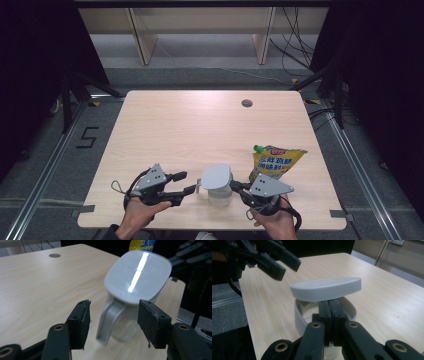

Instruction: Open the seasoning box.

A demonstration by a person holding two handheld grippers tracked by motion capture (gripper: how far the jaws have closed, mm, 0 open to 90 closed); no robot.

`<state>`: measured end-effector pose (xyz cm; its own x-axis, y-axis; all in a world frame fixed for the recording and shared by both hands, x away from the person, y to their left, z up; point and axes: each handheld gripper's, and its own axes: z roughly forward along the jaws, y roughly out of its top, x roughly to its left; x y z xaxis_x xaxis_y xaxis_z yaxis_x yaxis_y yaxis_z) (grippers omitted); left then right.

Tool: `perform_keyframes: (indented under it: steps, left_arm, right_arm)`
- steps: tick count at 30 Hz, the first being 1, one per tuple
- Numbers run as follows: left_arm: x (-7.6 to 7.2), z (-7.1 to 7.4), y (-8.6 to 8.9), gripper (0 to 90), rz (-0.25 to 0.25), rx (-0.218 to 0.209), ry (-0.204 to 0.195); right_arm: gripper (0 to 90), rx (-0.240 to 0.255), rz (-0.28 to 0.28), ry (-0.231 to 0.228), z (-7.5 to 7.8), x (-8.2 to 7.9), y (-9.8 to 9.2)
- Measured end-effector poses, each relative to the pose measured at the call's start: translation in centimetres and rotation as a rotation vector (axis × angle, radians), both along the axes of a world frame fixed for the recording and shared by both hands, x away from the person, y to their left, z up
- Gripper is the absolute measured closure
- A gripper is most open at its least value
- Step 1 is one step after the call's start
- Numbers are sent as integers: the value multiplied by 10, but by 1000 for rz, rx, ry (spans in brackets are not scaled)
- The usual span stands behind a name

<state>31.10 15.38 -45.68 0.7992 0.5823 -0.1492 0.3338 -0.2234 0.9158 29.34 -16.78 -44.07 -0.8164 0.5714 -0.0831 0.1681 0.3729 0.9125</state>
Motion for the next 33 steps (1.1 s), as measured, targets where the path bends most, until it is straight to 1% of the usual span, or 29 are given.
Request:
perform_keyframes:
  steps: [1,2,3,4,5,6,7,8,10,11,12,13,15,16,17,18,20,22,23,24,25,26,27,28,29,30,31,32,33]
  left_arm:
    - [-2,-4,2,406,8,-10,19]
    - [-3,-8,5,406,7,-4,20]
    - [-3,-11,8,397,5,5,20]
    - [-4,-13,10,387,-1,26,17]
    - [-5,-15,10,382,9,30,26]
    - [-6,-18,11,376,2,41,23]
    - [-6,-19,11,364,2,45,29]
    - [-7,-21,10,344,1,50,28]
    - [-8,-24,10,338,-2,83,25]
    - [-10,-27,9,330,15,92,41]
    - [-10,-28,9,324,9,132,28]
    - [-10,-30,8,322,0,135,24]
    - [-12,-33,7,318,9,132,44]
    - [-12,-34,8,315,-3,140,37]
    - [-12,-35,7,308,6,140,37]
    - [-13,-35,8,300,0,156,36]
    - [-14,-36,9,291,-1,161,36]
    - [-15,-37,10,288,0,153,47]
    - [-15,-38,11,288,-4,168,56]
    - [-17,-39,10,287,4,163,57]
    - [-17,-40,10,286,-1,155,52]
    - [-18,-39,11,286,-9,167,49]
    - [-18,-39,11,286,-9,168,50]
    - [-18,-39,12,286,-5,177,52]
    - [-20,-39,11,286,0,162,58]
    - [-20,-39,11,286,0,162,58]
    - [-20,-39,12,285,-3,173,45]
    - [-20,-40,11,285,0,152,52]
    - [-20,-40,13,283,-4,171,48]
  right_arm:
    - [895,-6,13,-14,1,1,1]
    - [895,-6,13,-14,1,1,1]
    - [895,-1,9,-26,1,2,2]
    - [895,-5,13,-24,2,2,2]
    - [895,-1,1,-17,3,1,2]
    - [895,-2,8,-7,3,1,3]
    - [895,4,7,-28,3,2,3]
    - [895,7,5,-27,3,2,4]
    - [895,4,5,-29,3,2,4]
    - [895,3,7,-34,4,3,4]
    - [895,10,-3,-27,4,2,4]
    - [895,6,2,-29,4,3,4]
    - [895,-4,20,-23,6,3,4]
    - [895,-4,18,-21,6,3,4]
    - [895,2,9,-21,6,2,4]
    - [895,7,1,-13,6,2,5]
    - [895,8,19,-26,7,4,5]
    - [895,-5,14,-27,7,4,6]
    - [894,-6,13,-27,8,4,6]
    - [894,-12,15,-40,9,5,7]
    - [895,6,0,-24,8,4,8]
    - [895,6,0,-24,8,4,8]
    - [895,-4,9,-54,9,6,9]
    - [895,-4,14,-36,10,5,9]
    - [895,4,16,-37,11,5,11]
    - [895,4,16,-37,11,5,11]
    - [894,-6,26,-36,13,6,13]
    - [894,-6,26,-36,13,6,13]
    - [895,-9,24,-46,14,6,14]
